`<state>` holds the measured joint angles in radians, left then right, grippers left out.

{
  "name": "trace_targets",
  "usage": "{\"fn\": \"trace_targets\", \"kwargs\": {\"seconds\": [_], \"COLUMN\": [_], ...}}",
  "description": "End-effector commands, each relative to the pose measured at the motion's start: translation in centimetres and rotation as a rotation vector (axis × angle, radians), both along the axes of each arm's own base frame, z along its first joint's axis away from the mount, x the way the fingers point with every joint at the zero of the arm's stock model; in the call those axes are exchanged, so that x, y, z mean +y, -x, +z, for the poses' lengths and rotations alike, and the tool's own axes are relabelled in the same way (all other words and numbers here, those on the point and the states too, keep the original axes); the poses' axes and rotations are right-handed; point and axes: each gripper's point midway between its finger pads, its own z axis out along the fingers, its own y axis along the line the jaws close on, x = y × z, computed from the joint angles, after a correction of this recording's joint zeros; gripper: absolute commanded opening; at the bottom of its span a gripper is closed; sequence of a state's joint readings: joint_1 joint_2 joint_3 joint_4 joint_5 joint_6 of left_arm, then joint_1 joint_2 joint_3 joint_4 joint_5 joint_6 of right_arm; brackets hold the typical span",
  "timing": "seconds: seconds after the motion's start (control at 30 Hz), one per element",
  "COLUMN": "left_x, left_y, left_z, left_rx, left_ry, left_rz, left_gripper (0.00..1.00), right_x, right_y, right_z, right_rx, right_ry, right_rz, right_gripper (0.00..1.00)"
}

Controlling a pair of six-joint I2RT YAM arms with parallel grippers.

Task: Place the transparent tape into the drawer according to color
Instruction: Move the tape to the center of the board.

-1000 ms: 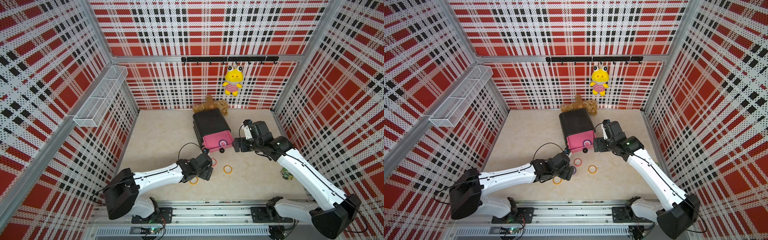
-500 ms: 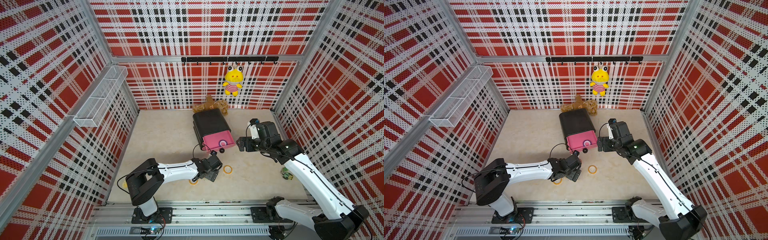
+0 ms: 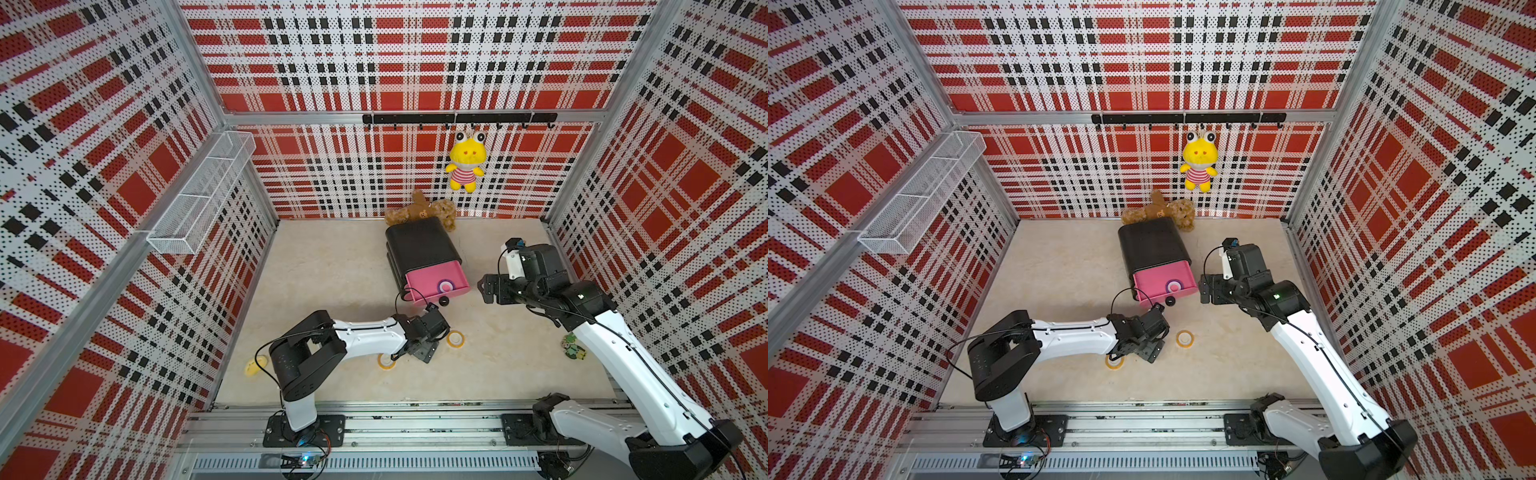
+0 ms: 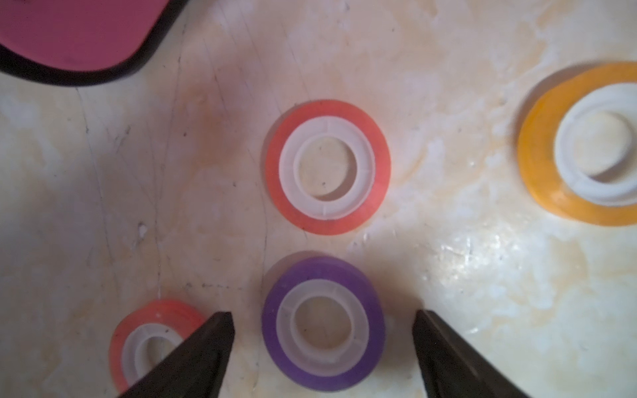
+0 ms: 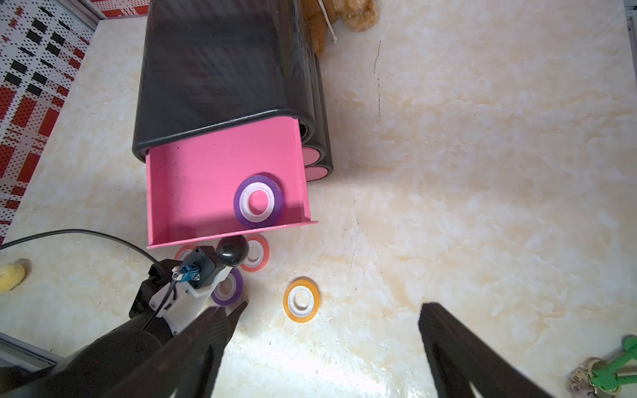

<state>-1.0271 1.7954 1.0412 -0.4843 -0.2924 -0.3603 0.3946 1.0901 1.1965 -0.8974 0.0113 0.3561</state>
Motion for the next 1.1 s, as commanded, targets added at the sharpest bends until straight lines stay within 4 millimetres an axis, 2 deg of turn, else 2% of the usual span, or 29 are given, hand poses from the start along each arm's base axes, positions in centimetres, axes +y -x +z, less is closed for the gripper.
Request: {"fn": "trace_targets", "kwargs": {"seconds": [0.0,0.13,0.53,0.67,1.07], "left_x": [-0.6,-0.7,0.8,0.9,0.6], "left_y": [-0.1,0.0,0.5,0.7,3.6], "left_z": [-0.1,-0.4,-2.0,-2.3,-1.9], "left_rx": [0.022,0.046,0.109,0.130,0.203], "left_ry": [-0.006,-0.017,-0.048,-0.045,-0.071], "left_rz": [-0.034,-0.042,-0.015,-0.023,-0.103], "left_gripper": [0.84,0.79,0.77,0.72,0.67], "right_x": [-0.5,-0.8,-1.1,-1.0,-1.5], "right_y": [0.5,0.7,0.9,0.9,1.1], "right_z": [-0.1,0.0,0.1,0.1,0.6], "right_rx": [0.003,0.003,0.002,0.002,-0.006], "right_ry": [0.001,0.003,0.005,0.001,0.012], "right_rz": [-0.005,-0.010,-0.014,-0.013,-0.023], "right_gripper": [0.95,0.95,0.95,0.95,0.96]}}
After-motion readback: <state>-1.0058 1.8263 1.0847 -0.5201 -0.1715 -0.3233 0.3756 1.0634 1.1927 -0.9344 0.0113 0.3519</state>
